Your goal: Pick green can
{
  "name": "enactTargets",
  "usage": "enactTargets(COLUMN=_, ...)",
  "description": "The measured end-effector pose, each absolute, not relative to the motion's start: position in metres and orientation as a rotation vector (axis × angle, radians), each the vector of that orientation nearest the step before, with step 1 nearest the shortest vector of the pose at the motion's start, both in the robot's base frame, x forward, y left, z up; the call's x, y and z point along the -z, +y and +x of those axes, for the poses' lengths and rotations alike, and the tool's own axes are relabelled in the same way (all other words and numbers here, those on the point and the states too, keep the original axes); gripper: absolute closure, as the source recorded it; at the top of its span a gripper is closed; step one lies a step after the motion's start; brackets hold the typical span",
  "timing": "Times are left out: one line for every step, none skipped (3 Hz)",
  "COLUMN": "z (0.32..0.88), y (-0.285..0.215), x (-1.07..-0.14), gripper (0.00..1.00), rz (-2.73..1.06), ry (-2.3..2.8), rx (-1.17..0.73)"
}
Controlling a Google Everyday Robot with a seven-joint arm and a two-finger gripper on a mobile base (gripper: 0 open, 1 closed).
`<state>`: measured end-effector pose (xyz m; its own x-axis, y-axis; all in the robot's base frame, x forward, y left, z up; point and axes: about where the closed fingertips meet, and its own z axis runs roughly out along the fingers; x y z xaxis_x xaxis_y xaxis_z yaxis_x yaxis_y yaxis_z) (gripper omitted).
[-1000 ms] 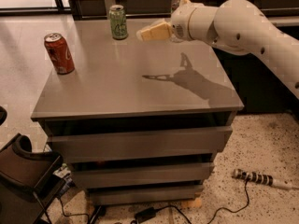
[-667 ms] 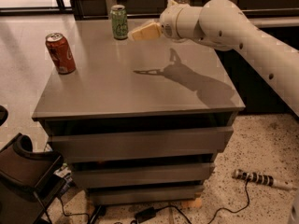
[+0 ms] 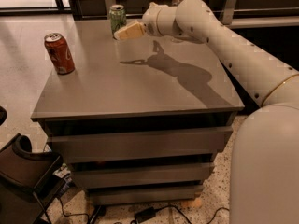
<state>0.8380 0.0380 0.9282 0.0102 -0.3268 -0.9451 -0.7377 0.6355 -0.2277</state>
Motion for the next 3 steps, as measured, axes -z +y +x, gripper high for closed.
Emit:
enactTargets(z=0.889, y=0.073, x=-0.913, gripper=0.00, rz=-0.844, ry=1.579, rx=-0.443)
enactTargets(z=0.890, y=0.074, x=-0.913, gripper=0.00, rz=-0.841, ry=1.578, rx=-0.444)
enactTargets(z=0.900, y=0.078, x=-0.906, gripper=0.00, rz=-0.837, ry=1.585, rx=-0.462)
